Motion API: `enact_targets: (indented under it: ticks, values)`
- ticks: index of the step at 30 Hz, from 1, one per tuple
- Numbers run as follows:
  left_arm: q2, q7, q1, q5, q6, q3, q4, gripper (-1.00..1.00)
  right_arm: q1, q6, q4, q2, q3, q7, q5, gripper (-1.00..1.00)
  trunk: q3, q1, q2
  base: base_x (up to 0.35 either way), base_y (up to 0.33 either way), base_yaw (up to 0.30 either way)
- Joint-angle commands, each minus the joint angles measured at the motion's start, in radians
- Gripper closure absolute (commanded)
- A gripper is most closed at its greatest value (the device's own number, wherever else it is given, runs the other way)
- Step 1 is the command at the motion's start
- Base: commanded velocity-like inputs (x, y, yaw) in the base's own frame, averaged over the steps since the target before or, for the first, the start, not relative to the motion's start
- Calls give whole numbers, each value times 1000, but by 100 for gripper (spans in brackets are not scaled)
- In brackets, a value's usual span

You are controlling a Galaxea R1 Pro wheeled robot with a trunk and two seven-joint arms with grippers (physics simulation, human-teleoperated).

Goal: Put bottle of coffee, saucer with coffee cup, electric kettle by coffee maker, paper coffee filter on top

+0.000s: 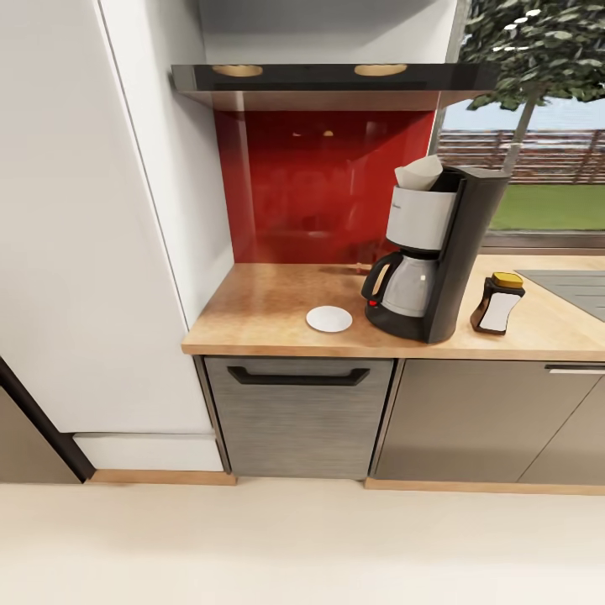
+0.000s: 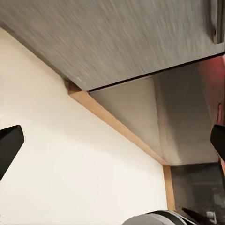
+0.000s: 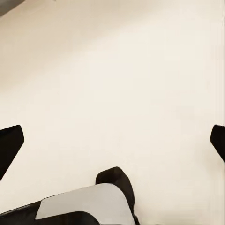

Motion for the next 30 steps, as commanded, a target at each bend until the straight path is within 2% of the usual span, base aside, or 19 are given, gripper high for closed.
enact_targets:
  ticks: [1, 2, 3, 4, 5, 8, 12, 16, 21, 24, 30]
  values:
    - [-2, 7, -1, -2, 0, 3, 1, -100, 2, -71, 79, -6, -12, 67, -10, -100, -1, 0, 0, 0, 0, 0]
    - [-7, 49, -1, -2, 0, 3, 0, -100, 6, -192, 232, -16, -77, 238, -11, -100, -1, 0, 0, 0, 0, 0]
    - [-11, 77, -1, -2, 0, 3, 0, -100, 7, -237, 291, -19, -123, 318, -11, -100, -1, 0, 0, 0, 0, 0]
    - [-14, 88, -1, -2, -1, 2, 0, -100, 8, -253, 312, -20, -144, 348, -11, -100, -1, 0, 0, 0, 0, 0]
    - [-19, 110, -1, -2, -1, 2, -1, -100, 9, -284, 353, -23, -195, 406, -11, -100, -1, 0, 0, 0, 0, 0]
    - [-23, 124, -1, -2, -1, 2, -1, -100, 10, -303, 378, -25, -229, 443, -12, -100, -1, 0, 0, 0, 0, 0]
    - [-27, 132, -1, -2, -1, 2, -1, -100, 10, -312, 390, -26, -246, 467, -13, -100, -1, 0, 0, 0, 0, 0]
    - [-29, 135, -1, -2, -1, 3, -1, -100, 11, -314, 395, -27, -251, 500, -13, -100, -1, 0, 0, 0, 0, 0]
    - [-29, 136, -1, -2, -1, 2, 0, -100, 11, -315, 398, -26, -251, 511, -13, -100, -1, 0, 0, 0, -2, 0]
    - [-29, 139, -1, -2, -1, 1, -1, -100, 11, -315, 400, -24, -252, 513, -12, -100, -1, 0, 0, 0, -222, 0]
    - [-29, 153, -1, -2, -1, 2, -1, -100, 12, -315, 400, -24, -252, 514, -13, -100, -1, 0, 0, 0, -28, -241]
